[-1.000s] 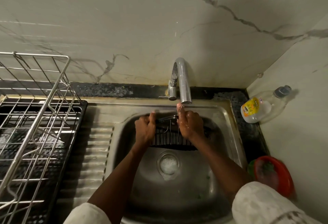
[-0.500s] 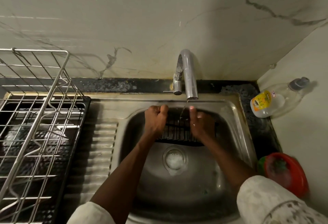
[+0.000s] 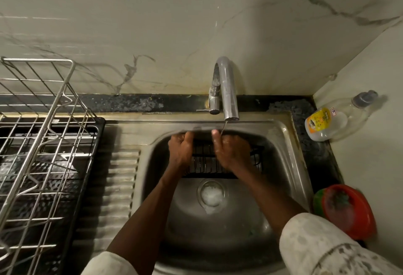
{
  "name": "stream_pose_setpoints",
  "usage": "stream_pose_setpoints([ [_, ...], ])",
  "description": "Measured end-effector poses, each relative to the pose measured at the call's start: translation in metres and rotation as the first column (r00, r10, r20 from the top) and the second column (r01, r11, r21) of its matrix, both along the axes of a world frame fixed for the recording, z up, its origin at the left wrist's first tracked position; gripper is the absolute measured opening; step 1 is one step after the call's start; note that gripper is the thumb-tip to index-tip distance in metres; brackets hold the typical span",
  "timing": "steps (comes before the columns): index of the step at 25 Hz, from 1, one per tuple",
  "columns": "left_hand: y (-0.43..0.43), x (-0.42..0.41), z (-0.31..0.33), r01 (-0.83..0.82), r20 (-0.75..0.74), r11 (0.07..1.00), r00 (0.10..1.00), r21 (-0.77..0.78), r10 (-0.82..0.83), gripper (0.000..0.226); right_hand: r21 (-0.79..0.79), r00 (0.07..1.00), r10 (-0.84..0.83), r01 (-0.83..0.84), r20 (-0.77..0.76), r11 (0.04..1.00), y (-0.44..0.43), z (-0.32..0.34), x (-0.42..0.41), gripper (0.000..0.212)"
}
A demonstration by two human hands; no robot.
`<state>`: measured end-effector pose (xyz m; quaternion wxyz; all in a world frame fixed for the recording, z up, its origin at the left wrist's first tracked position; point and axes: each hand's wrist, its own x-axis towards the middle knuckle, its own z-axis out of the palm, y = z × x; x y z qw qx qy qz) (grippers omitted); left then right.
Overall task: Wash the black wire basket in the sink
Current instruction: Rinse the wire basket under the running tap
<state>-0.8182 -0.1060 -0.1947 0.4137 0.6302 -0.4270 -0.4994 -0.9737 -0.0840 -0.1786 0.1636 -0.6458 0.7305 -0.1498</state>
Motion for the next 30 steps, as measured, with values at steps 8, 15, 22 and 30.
stream_pose_setpoints([
  [8, -0.004, -0.004, 0.0, -0.036, -0.074, 0.998, 0.997, 0.042, 0.039, 0.028, -0.023, 0.978, 0.077, -0.083, -0.196, 0.996, -0.009, -0.001, 0.032, 0.055],
  [15, 0.003, 0.022, -0.025, -0.109, -0.07, 0.991, 0.991, 0.083, 0.114, 0.044, 0.158, 0.967, -0.019, 0.061, -0.256, 0.986, -0.003, -0.014, -0.034, 0.075],
  [22, 0.009, 0.019, -0.021, 0.089, 0.34, 0.986, 0.94, -0.141, -0.036, 0.052, 0.096, 0.94, -0.094, 0.132, -0.328, 0.987, -0.011, 0.001, -0.04, 0.064],
  [30, 0.014, -0.055, 0.028, 0.153, 0.361, 0.962, 0.93, -0.225, -0.063, 0.061, 0.112, 0.944, 0.009, 0.029, -0.33, 0.993, -0.019, 0.078, 0.017, 0.04],
])
